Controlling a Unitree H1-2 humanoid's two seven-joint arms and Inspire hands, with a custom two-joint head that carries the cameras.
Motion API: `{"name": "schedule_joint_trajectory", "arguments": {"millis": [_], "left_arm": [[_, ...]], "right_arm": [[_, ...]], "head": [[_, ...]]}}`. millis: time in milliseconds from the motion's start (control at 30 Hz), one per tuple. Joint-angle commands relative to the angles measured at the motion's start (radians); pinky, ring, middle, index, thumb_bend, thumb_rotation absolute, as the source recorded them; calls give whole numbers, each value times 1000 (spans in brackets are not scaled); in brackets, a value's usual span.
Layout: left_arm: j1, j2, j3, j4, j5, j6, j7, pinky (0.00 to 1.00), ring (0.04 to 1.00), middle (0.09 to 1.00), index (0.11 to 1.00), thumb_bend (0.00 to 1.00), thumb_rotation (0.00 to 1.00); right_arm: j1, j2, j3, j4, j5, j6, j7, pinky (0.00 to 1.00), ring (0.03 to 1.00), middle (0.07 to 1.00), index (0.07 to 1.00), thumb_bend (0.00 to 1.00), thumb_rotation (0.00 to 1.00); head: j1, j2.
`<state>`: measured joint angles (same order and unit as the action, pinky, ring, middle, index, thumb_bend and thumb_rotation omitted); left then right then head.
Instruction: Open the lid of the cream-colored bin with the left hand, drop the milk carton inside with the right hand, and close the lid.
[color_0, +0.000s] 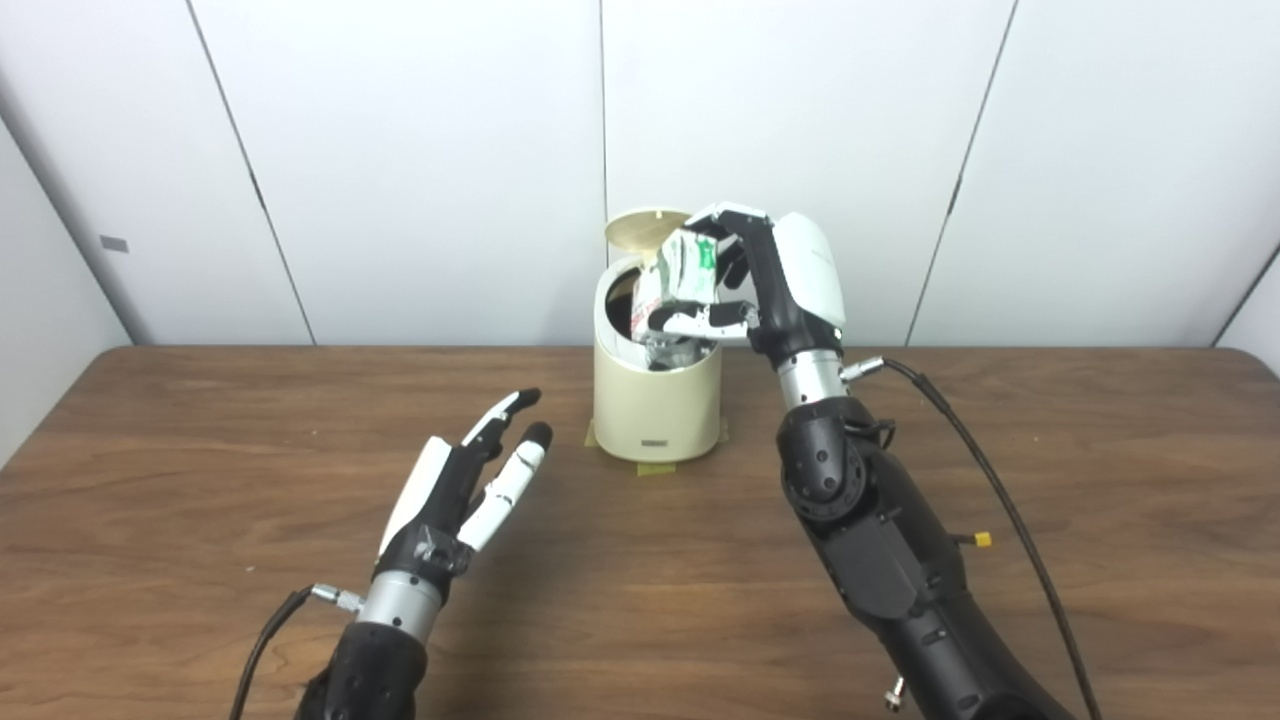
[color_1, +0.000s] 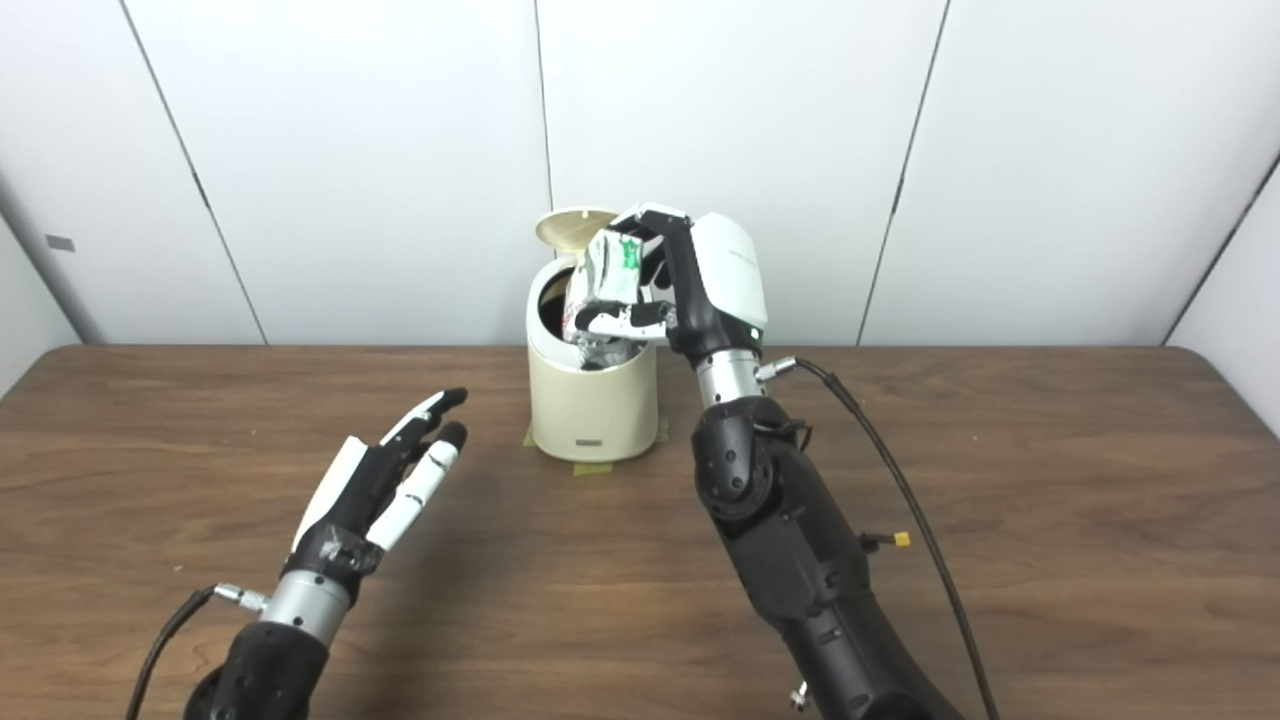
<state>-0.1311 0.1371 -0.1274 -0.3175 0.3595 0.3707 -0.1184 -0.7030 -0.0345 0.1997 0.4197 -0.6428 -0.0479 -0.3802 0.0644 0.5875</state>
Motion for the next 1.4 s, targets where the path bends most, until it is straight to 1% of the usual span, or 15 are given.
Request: {"name": "schedule_joint_trajectory", "arguments": {"millis": [0, 100, 133, 167, 200, 267, 433, 567, 800, 833, 900, 967, 1133, 1267, 1367], "left_arm": [[-24, 2, -1, -38, 7, -24, 9, 935, 978, 973, 933, 523, 953], [-23, 4, -1, -38, 6, -25, 8, 924, 974, 974, 934, 522, 951], [-23, 4, 0, -37, 5, -26, 9, 922, 973, 975, 934, 522, 949], [-23, 4, 1, -36, 4, -26, 10, 922, 973, 974, 932, 523, 945], [-23, 3, 2, -35, 4, -26, 11, 923, 973, 974, 930, 524, 942], [-23, 4, 2, -36, 4, -25, 9, 926, 975, 973, 930, 522, 940], [-22, 7, 0, -37, 7, -29, 10, 932, 976, 973, 930, 510, 943], [-22, 6, -1, -35, 10, -25, 10, 929, 974, 974, 928, 493, 926], [-19, 7, -7, -26, 17, -31, 11, 941, 974, 966, 912, 416, 792], [-18, 8, -8, -25, 18, -33, 12, 943, 975, 966, 913, 414, 783], [-17, 6, -7, -24, 18, -33, 16, 949, 979, 968, 914, 418, 780], [-21, 4, -1, -20, 15, -32, 21, 953, 981, 971, 911, 426, 785], [-56, 2, 32, 12, 0, -15, 28, 939, 970, 965, 914, 426, 801], [-131, -9, 95, 95, -56, 16, 32, 916, 945, 937, 917, 449, 790], [-205, -11, 137, 143, -111, 14, 28, 921, 916, 892, 896, 419, 775]], "right_arm": [[-63, -11, 0, -39, -7, -33, -24, 328, 392, 516, 499, 497, 0], [-60, -28, 33, -53, -74, 30, -6, 371, 404, 510, 523, 513, 0], [-60, -31, 41, -57, -87, 42, -3, 392, 463, 502, 508, 521, 1], [-59, -34, 47, -61, -96, 49, -2, 453, 541, 576, 524, 616, 77], [-58, -35, 51, -63, -101, 54, -1, 497, 583, 608, 569, 798, 92], [-57, -35, 56, -70, -109, 67, 5, 583, 656, 658, 612, 957, 108], [-54, -33, 58, -83, -104, 86, 20, 660, 713, 700, 637, 1000, 123], [-56, -37, 59, -82, -102, 81, 18, 675, 698, 683, 635, 1000, 141], [-49, -32, 34, -84, -68, 52, -7, 558, 627, 645, 614, 947, 111], [-43, -30, 24, -89, -49, 30, -17, 498, 571, 608, 593, 914, 79], [-17, -25, 0, -130, -10, 9, -23, 391, 445, 505, 539, 603, 16], [17, -29, -18, -190, 19, 6, -7, 344, 396, 488, 535, 537, 4], [115, -65, -28, -329, 5, 26, 33, 330, 376, 494, 523, 515, 0], [222, -88, -53, -424, 16, 33, 51, 381, 378, 485, 522, 516, 0], [299, -88, -84, -483, 42, 62, 77, 330, 373, 483, 531, 515, 0]], "head": [[0, 2], [0, 2], [0, 2], [0, 2], [0, 2], [-5, 3], [-5, 3], [-7, 4], [-6, 6], [-7, 6], [-7, 6], [-11, 6], [-21, 4], [-31, 3], [-30, 3]]}}
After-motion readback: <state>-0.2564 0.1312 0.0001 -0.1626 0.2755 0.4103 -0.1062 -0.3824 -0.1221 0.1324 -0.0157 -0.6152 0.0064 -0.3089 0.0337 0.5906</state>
